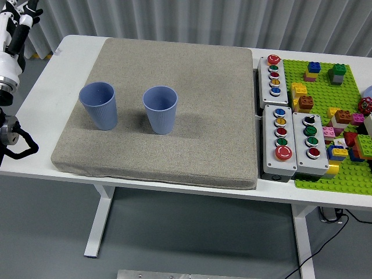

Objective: Pick cup pour cup place

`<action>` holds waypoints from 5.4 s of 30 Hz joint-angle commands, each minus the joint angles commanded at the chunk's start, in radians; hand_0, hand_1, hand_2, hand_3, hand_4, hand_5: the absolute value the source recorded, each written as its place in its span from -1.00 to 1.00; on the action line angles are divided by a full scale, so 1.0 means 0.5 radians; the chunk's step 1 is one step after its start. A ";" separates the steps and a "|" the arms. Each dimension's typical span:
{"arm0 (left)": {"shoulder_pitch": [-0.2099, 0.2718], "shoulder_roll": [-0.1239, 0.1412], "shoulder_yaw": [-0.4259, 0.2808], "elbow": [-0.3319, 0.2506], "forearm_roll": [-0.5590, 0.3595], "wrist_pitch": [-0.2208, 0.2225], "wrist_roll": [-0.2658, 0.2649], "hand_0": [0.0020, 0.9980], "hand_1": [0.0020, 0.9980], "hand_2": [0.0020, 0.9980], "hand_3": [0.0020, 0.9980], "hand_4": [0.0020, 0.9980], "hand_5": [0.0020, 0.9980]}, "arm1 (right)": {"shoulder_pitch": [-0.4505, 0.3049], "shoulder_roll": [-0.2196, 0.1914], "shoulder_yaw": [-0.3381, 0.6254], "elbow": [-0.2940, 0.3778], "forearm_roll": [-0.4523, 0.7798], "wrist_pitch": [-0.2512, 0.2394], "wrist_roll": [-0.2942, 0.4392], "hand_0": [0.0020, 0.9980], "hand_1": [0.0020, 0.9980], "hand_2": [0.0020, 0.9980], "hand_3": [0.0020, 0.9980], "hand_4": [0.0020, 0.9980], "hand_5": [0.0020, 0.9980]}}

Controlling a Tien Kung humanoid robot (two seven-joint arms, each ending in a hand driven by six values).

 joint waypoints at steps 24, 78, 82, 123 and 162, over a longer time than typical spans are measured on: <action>0.566 0.046 0.070 -0.332 -0.053 -0.098 0.045 0.94 0.86 1.00 1.00 0.69 -0.66 | 0.024 -0.009 0.042 0.000 -0.037 0.000 0.002 0.39 0.39 0.27 0.25 -0.59 -0.29; 0.676 -0.145 0.230 -0.165 0.043 -0.012 0.010 0.92 0.84 1.00 1.00 0.65 -0.60 | 0.015 0.003 0.016 0.000 -0.040 0.009 -0.007 0.39 0.39 0.26 0.25 -0.62 -0.26; 0.657 -0.148 0.261 -0.160 0.057 -0.009 0.014 0.92 0.84 1.00 1.00 0.63 -0.64 | 0.023 0.002 0.005 0.000 -0.027 0.008 -0.006 0.39 0.39 0.26 0.25 -0.62 -0.26; 0.540 -0.215 0.352 -0.079 0.081 0.020 0.015 0.91 0.83 1.00 1.00 0.56 -0.69 | 0.049 -0.003 -0.015 0.000 -0.001 0.004 -0.004 0.40 0.39 0.26 0.25 -0.62 -0.28; 0.427 -0.249 0.406 0.026 0.098 0.047 0.025 0.91 0.83 1.00 1.00 0.62 -0.59 | 0.053 -0.010 -0.012 0.000 -0.013 0.005 0.000 0.40 0.39 0.27 0.25 -0.62 -0.29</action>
